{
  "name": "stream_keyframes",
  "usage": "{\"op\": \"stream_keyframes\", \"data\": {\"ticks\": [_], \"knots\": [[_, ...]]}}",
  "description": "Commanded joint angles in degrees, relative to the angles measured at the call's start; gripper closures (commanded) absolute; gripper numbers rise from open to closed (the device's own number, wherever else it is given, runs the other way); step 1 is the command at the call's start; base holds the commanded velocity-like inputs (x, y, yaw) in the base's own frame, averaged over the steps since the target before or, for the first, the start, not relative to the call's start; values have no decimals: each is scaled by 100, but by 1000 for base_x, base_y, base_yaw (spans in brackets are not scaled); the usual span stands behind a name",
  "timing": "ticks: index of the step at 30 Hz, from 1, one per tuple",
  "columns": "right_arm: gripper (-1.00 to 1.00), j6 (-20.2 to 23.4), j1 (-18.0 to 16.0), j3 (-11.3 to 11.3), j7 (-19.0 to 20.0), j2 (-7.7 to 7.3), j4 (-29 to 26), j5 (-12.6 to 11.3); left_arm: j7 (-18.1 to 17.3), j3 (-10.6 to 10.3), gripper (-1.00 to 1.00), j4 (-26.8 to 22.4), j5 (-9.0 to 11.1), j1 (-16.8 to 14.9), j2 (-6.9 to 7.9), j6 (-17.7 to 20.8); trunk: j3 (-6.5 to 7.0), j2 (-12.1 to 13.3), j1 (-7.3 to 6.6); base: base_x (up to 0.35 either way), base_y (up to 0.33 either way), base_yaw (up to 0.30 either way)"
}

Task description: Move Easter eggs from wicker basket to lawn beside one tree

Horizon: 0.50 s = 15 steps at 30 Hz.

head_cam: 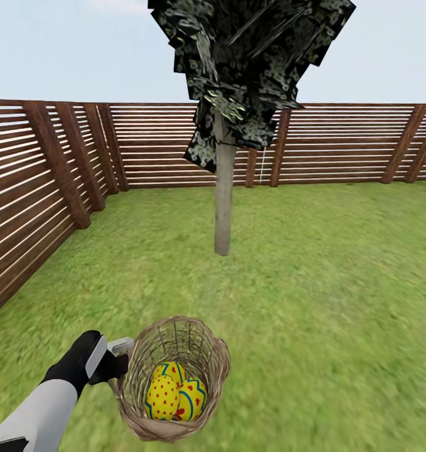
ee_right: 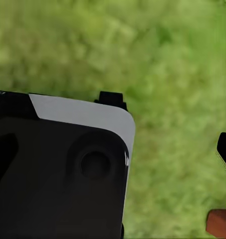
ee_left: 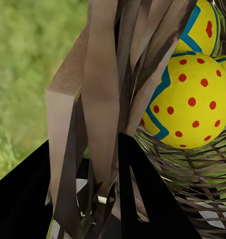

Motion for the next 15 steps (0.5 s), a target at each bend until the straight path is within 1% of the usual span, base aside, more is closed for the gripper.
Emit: {"op": "stream_keyframes", "data": {"ticks": [1, 15], "knots": [[-100, -40, -10, -13, 5, -2, 26, 48, 28, 16, 100, -6, 124, -3, -1, 19, -5, -3, 3, 322, 0, 0], [-100, -40, -10, -13, 5, -2, 25, 48, 28, 16, 100, -5, 124, -3, -1, 22, -5, -3, 3, 322, 0, 0]]}}
